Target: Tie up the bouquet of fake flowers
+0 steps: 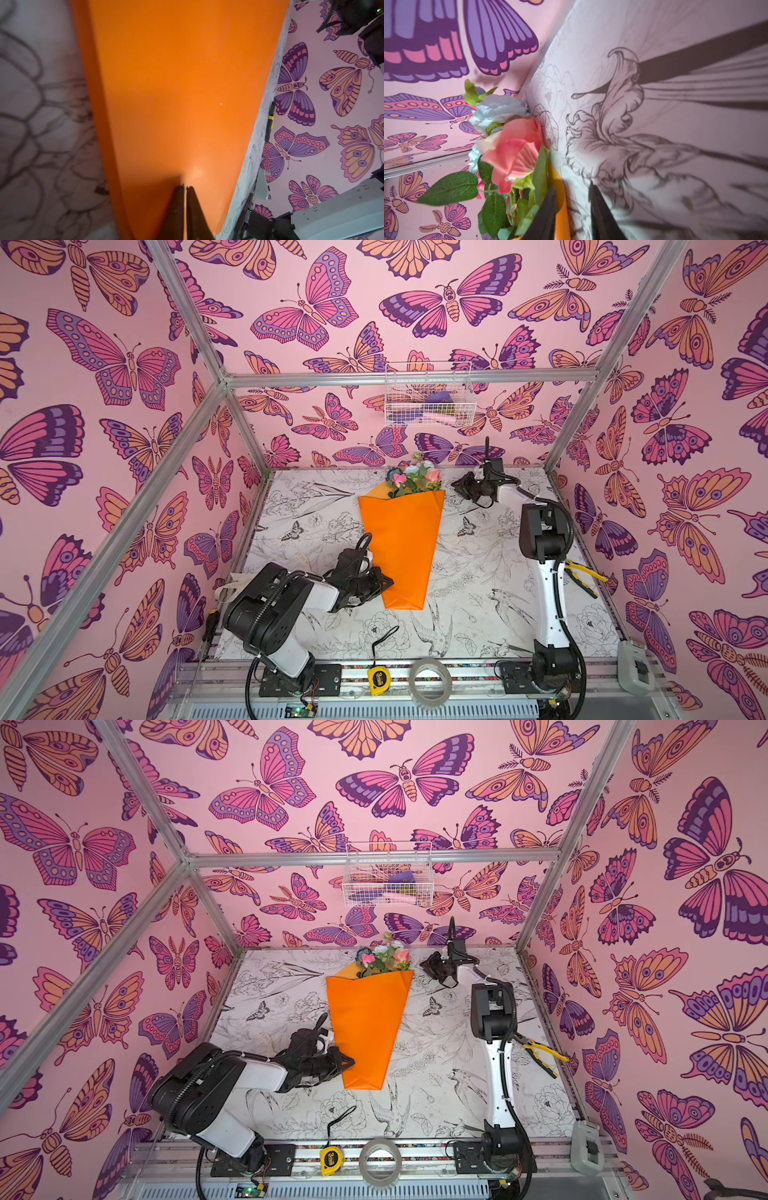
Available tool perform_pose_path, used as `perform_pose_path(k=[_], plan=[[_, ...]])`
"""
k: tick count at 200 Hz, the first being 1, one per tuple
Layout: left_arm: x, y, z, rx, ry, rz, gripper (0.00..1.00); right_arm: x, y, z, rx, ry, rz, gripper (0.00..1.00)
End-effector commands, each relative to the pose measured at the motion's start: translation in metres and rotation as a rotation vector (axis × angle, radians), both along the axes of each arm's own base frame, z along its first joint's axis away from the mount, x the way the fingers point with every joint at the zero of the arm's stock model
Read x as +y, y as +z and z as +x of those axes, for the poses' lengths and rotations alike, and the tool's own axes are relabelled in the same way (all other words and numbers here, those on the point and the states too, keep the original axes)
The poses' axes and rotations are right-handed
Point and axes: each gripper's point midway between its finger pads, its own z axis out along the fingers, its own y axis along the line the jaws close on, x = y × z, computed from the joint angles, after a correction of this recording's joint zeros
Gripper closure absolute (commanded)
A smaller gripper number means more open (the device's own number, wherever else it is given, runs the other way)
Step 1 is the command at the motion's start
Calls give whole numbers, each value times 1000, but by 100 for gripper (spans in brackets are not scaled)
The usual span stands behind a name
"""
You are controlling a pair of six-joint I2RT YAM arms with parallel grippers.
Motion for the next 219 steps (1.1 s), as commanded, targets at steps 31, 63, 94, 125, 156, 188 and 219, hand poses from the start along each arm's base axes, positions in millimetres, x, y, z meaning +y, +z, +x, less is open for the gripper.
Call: perform_pose_path(k=[31,63,94,125,156,188,219], plan=[[0,15,1,-15,-13,10,66,-9,66,-77,-88,64,-99,50],[3,41,7,-79,-14,13,52,-6,55,-136,-53,94,-96,44],[18,63,9,-150,19,84,47,12,35,-191,-20,158,-102,39],[56,72,12,-220,87,313,40,37,11,-224,17,227,-101,37],[82,70,19,-234,112,496,26,60,-6,-230,31,256,-50,38],[72,58,35,-201,84,512,19,85,-17,-222,40,282,-3,39],[56,44,50,-172,65,461,20,103,-29,-210,51,293,33,41]])
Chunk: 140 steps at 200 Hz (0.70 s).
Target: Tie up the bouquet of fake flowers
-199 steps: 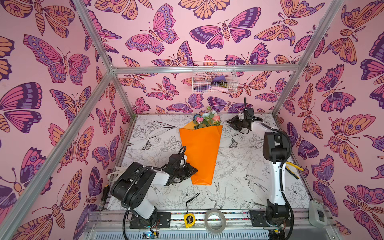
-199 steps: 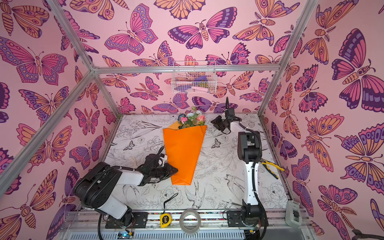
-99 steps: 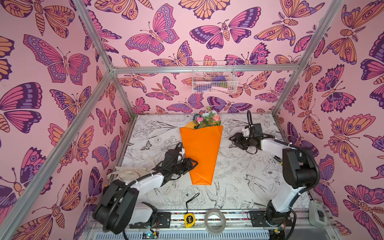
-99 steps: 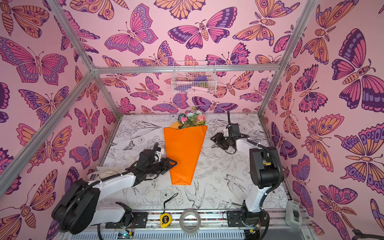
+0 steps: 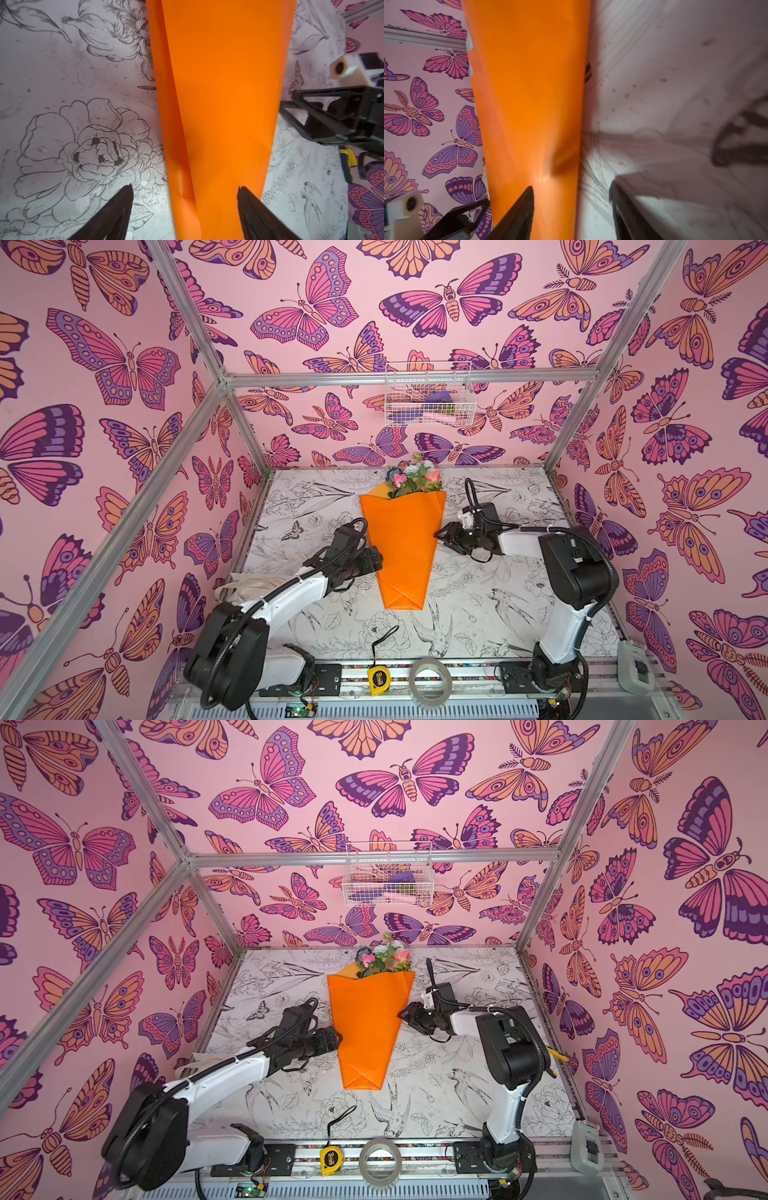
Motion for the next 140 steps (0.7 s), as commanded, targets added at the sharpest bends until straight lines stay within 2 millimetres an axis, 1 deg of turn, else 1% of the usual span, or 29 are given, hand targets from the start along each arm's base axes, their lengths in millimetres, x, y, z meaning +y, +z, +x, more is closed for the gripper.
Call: perform_pose_path(k=[1,13,31,45,63,95,122,140], plan=[[-4,-9,8,16,-14,-1,20,14,-14,8,27,-4,31,41],[-9,-13,13,24,-17,-18,20,20,-17,12,30,-1,42,41],[-9,-22,18,42,-5,-22,23,28,-20,17,31,5,48,41],[-7,-28,21,58,8,-30,29,33,-22,22,31,8,56,42],[-6,-37,22,79,16,-40,38,44,-23,25,30,18,69,42],[-9,-51,21,114,13,-57,62,64,-27,29,24,40,84,42],[-14,-60,22,140,5,-79,86,77,-30,32,26,51,100,43],[-16,-64,21,152,7,-94,99,84,-30,36,17,50,122,45]])
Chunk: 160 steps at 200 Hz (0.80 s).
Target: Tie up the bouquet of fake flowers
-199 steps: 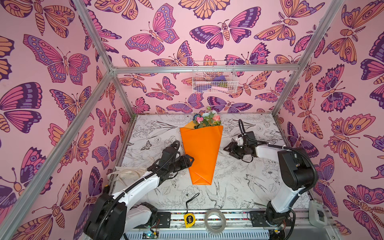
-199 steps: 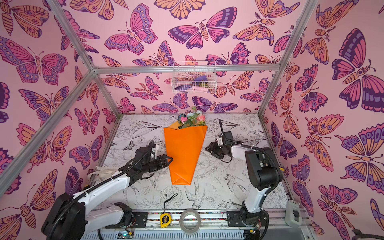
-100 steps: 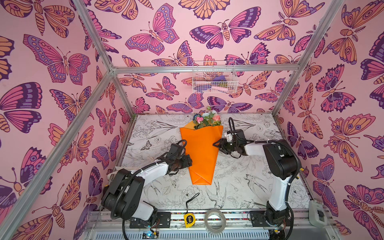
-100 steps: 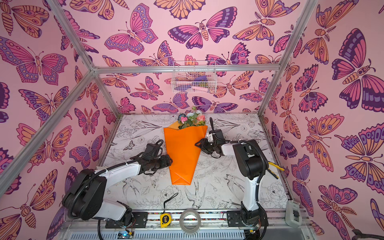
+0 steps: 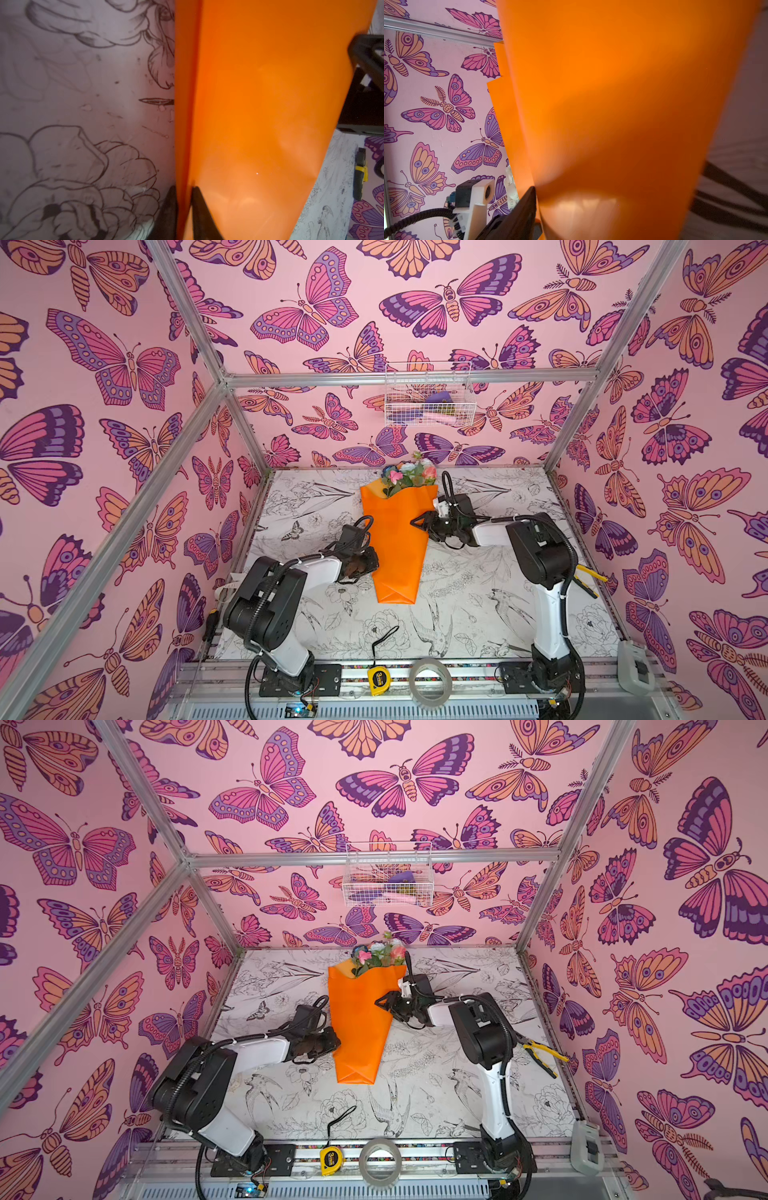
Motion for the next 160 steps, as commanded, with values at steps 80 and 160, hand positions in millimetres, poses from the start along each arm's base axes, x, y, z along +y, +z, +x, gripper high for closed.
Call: perform_pose_path(k=[80,160], plan=[[-4,4,-10,18,-10,-67,90,-24,-40,-8,126,-79,-94,97],[6,63,-12,-124,16,-106,55,-139,-29,-45,204,-135,-228,100]])
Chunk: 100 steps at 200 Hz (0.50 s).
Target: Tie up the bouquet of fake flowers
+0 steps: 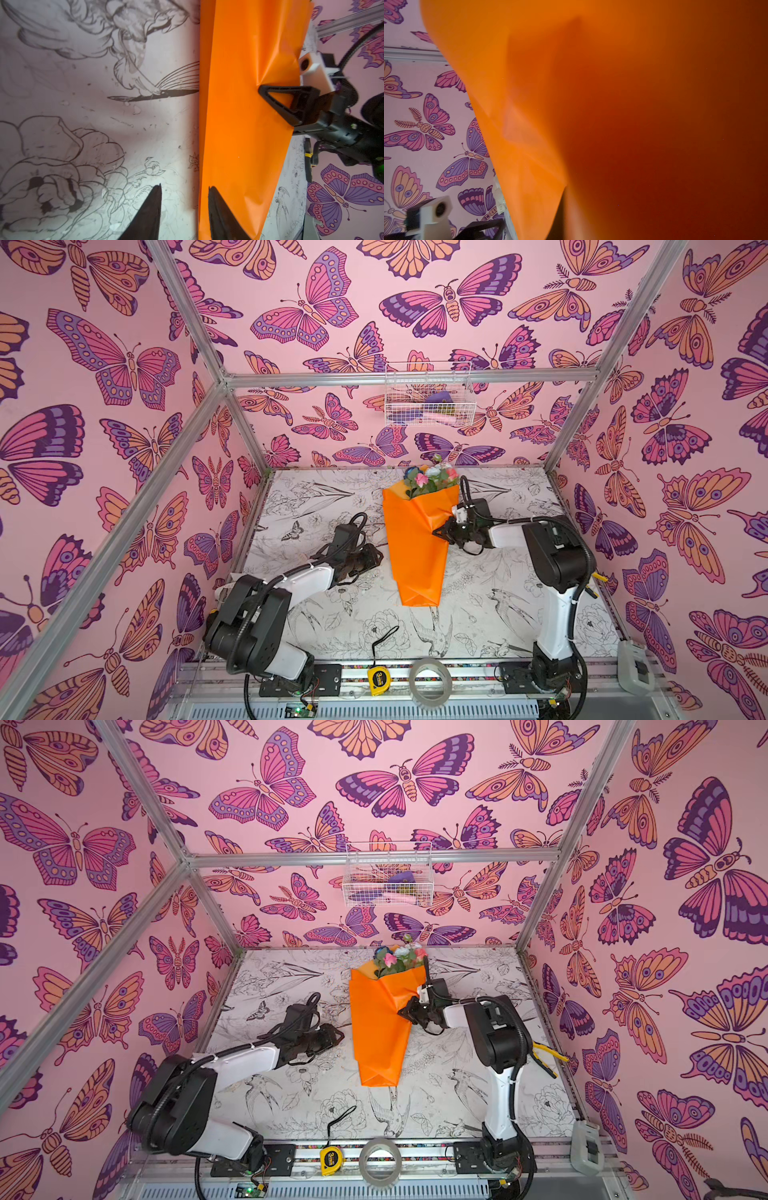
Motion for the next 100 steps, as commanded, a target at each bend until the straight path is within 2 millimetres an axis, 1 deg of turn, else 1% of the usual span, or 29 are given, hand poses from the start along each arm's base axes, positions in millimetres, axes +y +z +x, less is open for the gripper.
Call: perform_pose_path(k=[1,24,41,49,51,53,68,84,100], plan=[[10,6,-8,-4,12,18,55,-47,-10,-26,90,-14,-105,100],[18,16,-10,-34,34,32,50,-90,-5,-40,133,-13,-164,100],[25,20,-12,-46,54,42,44,-115,2,-47,147,-13,-179,100],[27,17,-13,-39,62,52,40,-126,6,-49,145,-18,-188,100],[28,26,-12,-65,67,43,39,-129,8,-49,145,-19,-191,100],[29,28,-12,-72,70,42,38,-132,8,-50,145,-20,-194,100],[33,30,-14,-79,83,48,33,-155,13,-50,147,-44,-219,100],[37,32,-16,-83,91,52,29,-176,15,-50,155,-70,-231,100],[40,32,-18,-79,98,58,29,-196,14,-49,172,-89,-260,100]])
